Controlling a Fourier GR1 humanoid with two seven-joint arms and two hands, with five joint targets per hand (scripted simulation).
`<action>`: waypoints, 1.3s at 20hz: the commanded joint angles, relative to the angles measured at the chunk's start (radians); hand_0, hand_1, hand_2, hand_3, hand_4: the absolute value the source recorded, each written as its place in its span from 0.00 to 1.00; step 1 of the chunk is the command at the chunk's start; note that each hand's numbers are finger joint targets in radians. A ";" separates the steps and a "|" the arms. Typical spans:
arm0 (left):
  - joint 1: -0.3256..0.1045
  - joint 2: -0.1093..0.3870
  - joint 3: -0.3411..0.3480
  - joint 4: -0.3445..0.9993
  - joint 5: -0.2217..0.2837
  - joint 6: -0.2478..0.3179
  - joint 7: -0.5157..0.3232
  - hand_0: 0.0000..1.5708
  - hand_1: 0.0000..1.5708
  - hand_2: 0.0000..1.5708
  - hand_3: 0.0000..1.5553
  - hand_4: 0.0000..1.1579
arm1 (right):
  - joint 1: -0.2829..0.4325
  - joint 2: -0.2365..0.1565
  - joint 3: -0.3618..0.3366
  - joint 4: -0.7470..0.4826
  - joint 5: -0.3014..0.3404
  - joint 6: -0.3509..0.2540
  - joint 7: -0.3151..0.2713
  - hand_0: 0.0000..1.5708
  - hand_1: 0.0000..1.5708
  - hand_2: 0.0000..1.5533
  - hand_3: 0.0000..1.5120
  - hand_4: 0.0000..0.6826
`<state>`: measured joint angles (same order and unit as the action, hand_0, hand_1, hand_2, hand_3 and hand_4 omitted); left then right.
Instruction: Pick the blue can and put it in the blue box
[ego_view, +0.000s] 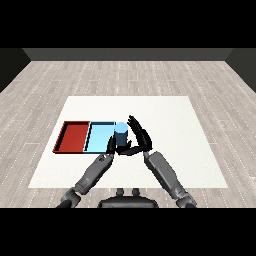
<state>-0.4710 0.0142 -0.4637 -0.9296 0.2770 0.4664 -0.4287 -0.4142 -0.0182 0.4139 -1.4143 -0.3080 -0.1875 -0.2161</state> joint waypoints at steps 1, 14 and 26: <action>0.022 -0.014 0.014 -0.048 -0.050 0.019 0.030 1.00 1.00 1.00 0.97 0.97 | 0.113 -0.017 -0.030 -0.097 0.004 0.024 -0.021 0.00 0.00 0.00 0.00 0.00; -0.046 0.062 0.127 0.041 -0.115 0.012 0.113 1.00 1.00 1.00 0.97 0.98 | 0.326 -0.205 -0.310 -0.399 -0.138 0.125 -0.009 0.00 0.00 0.00 0.00 0.00; -0.126 0.258 0.325 0.384 -0.082 -0.084 0.189 1.00 1.00 1.00 0.98 0.92 | 0.329 -0.197 -0.374 -0.327 -0.115 0.113 -0.017 0.00 0.00 0.00 0.00 0.00</action>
<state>-0.5774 0.2527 -0.1706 -0.6311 0.2078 0.3724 -0.2673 -0.0539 -0.2044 0.0827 -1.7668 -0.4124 -0.0822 -0.2425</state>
